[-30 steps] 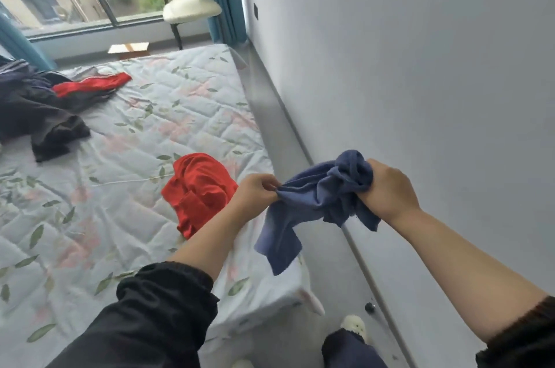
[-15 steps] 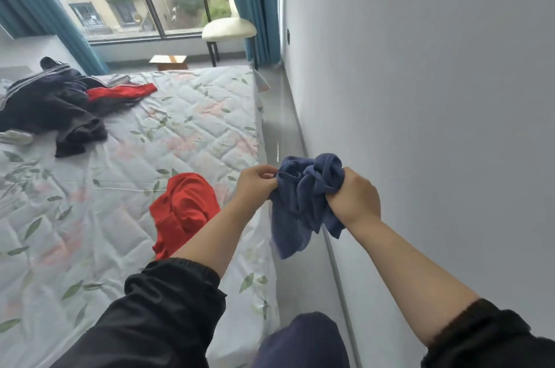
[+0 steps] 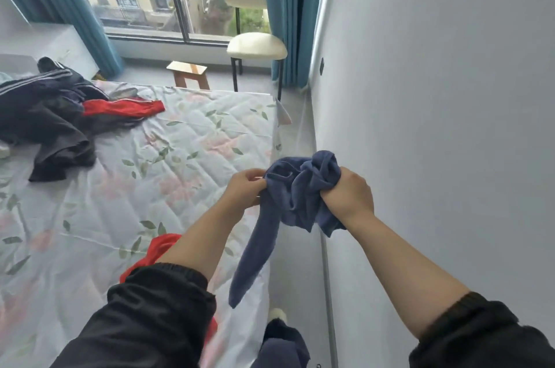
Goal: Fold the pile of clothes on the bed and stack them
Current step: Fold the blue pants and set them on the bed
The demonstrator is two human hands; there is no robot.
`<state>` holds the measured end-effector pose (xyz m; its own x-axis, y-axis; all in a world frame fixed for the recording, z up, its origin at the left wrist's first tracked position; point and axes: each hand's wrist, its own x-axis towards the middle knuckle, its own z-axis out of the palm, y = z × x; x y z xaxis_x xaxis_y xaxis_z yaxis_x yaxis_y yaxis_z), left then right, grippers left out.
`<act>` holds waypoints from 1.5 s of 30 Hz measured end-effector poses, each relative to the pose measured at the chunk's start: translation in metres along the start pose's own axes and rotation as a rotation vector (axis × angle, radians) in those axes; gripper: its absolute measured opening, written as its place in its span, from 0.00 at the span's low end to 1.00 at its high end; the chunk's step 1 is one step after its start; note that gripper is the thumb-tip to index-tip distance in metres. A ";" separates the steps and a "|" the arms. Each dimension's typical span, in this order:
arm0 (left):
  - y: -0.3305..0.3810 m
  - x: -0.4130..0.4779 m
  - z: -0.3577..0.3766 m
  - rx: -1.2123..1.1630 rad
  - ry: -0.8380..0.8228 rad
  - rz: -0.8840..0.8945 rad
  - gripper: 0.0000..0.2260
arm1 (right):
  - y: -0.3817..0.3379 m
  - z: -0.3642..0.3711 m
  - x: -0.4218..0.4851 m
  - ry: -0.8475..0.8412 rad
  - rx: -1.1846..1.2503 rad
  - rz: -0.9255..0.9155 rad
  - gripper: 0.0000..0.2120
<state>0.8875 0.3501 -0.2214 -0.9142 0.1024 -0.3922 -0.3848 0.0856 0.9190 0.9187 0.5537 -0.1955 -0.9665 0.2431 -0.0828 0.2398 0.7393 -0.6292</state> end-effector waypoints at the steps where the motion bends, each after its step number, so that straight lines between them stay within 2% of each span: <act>1: 0.013 0.020 -0.005 -0.015 0.001 -0.006 0.09 | -0.011 0.002 0.024 -0.013 0.013 -0.007 0.06; 7: 0.074 0.124 -0.040 -0.139 0.085 -0.029 0.11 | -0.062 0.023 0.151 -0.053 0.016 -0.043 0.06; 11: 0.096 0.195 -0.052 -0.243 0.197 -0.146 0.09 | -0.088 0.044 0.231 -0.107 0.029 -0.058 0.05; 14: 0.105 0.254 -0.056 -0.224 0.227 -0.168 0.13 | -0.105 0.065 0.299 -0.167 0.041 -0.069 0.05; 17: 0.118 0.319 -0.054 -0.158 0.239 -0.113 0.10 | -0.122 0.087 0.381 -0.214 -0.004 -0.144 0.04; 20: 0.145 0.393 -0.055 -0.116 0.304 -0.098 0.12 | -0.142 0.102 0.476 -0.277 -0.063 -0.255 0.06; 24: 0.189 0.484 -0.065 -0.192 0.397 -0.135 0.07 | -0.175 0.110 0.592 -0.368 -0.050 -0.294 0.07; 27: 0.220 0.537 -0.083 -0.236 0.461 -0.159 0.07 | -0.201 0.116 0.655 -0.399 -0.072 -0.301 0.06; 33: 0.256 0.616 -0.131 -0.273 0.474 -0.155 0.11 | -0.244 0.144 0.738 -0.423 -0.128 -0.351 0.05; 38: 0.288 0.692 -0.149 -0.304 0.474 -0.106 0.05 | -0.262 0.164 0.809 -0.371 -0.130 -0.349 0.04; 45: 0.327 0.856 -0.154 -0.302 0.508 -0.074 0.05 | -0.275 0.188 0.977 -0.399 -0.078 -0.388 0.04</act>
<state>-0.0410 0.3128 -0.2505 -0.8016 -0.3865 -0.4561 -0.4007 -0.2189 0.8897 -0.1089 0.4693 -0.2488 -0.9412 -0.3016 -0.1522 -0.1491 0.7752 -0.6139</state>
